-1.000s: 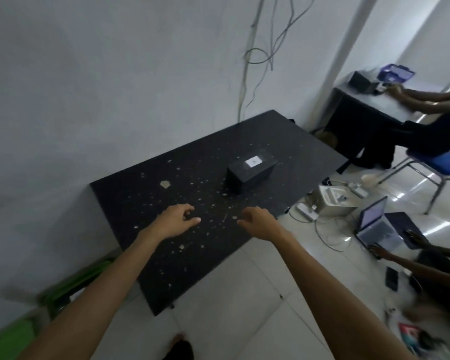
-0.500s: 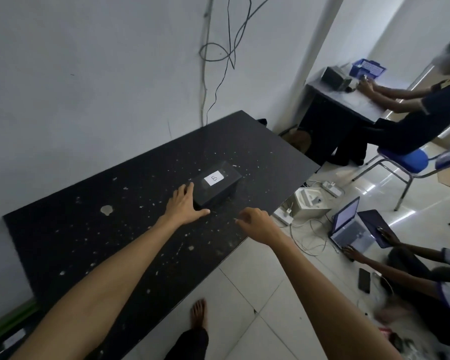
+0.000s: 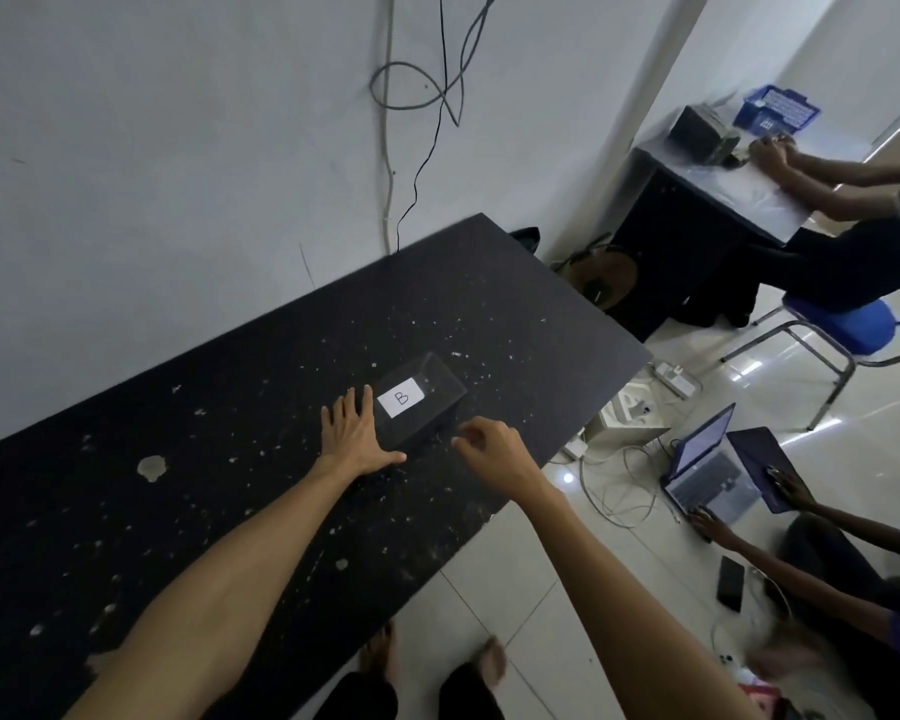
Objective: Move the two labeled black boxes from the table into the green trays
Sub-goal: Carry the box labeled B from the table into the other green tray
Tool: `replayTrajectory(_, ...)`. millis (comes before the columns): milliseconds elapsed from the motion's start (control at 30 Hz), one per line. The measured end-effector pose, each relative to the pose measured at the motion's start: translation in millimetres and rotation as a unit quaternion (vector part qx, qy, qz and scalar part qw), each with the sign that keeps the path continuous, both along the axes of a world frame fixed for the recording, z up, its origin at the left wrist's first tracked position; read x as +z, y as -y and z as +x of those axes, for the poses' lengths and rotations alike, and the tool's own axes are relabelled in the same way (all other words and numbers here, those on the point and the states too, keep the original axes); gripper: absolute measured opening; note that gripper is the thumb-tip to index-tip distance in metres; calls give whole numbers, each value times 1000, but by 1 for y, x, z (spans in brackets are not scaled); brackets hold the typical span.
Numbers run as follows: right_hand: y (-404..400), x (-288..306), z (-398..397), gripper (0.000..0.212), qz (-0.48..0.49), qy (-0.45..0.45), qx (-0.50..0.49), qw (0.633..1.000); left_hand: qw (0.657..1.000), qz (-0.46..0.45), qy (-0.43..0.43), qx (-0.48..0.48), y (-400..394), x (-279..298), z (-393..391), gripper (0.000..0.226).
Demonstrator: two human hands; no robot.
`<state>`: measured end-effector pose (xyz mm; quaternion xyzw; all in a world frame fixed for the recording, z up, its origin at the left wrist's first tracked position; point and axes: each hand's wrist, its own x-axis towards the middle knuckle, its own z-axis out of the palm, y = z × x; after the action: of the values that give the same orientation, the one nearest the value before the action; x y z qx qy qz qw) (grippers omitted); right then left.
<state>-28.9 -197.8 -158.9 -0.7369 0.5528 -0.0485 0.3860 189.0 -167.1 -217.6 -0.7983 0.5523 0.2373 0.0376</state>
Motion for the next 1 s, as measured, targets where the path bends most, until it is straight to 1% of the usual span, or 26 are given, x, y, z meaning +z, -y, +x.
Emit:
replayTrajectory(133,16,-8,-3,33,5,38,-18,999,999,-37,3,21,0,-4,-2,132)
replayTrajectory(267,38,-10,-4,32,-23,69,-41,996,996,-81,5,30,-6,2,-8,131)
replayTrajectory(300,45,-10,-4,35,-35,69,-46,996,995,-94,8,30,-9,5,-10,132)
replayTrajectory(367,60,-7,-3,49,-51,64,-37,996,992,-120,12,29,-16,14,-15,133)
replayTrajectory(467,84,5,0,72,-38,72,-8,997,987,-156,9,24,-21,38,-21,133)
replayTrajectory(533,100,16,1,78,-26,87,5,996,982,-185,11,25,-23,56,-26,133)
replayTrajectory(633,120,37,1,83,17,151,9,988,970,-240,17,30,-26,83,-33,133)
replayTrajectory(733,133,63,5,84,56,215,11,975,958,-285,29,17,-25,110,-39,133)
replayTrajectory(833,144,80,14,76,65,260,21,963,947,-314,65,16,-21,136,-36,132)
replayTrajectory(933,148,91,27,71,70,294,55,952,938,-324,125,18,-18,160,-25,126)
replayTrajectory(1000,150,100,35,68,74,317,67,943,935,-323,143,32,-19,174,-17,123)
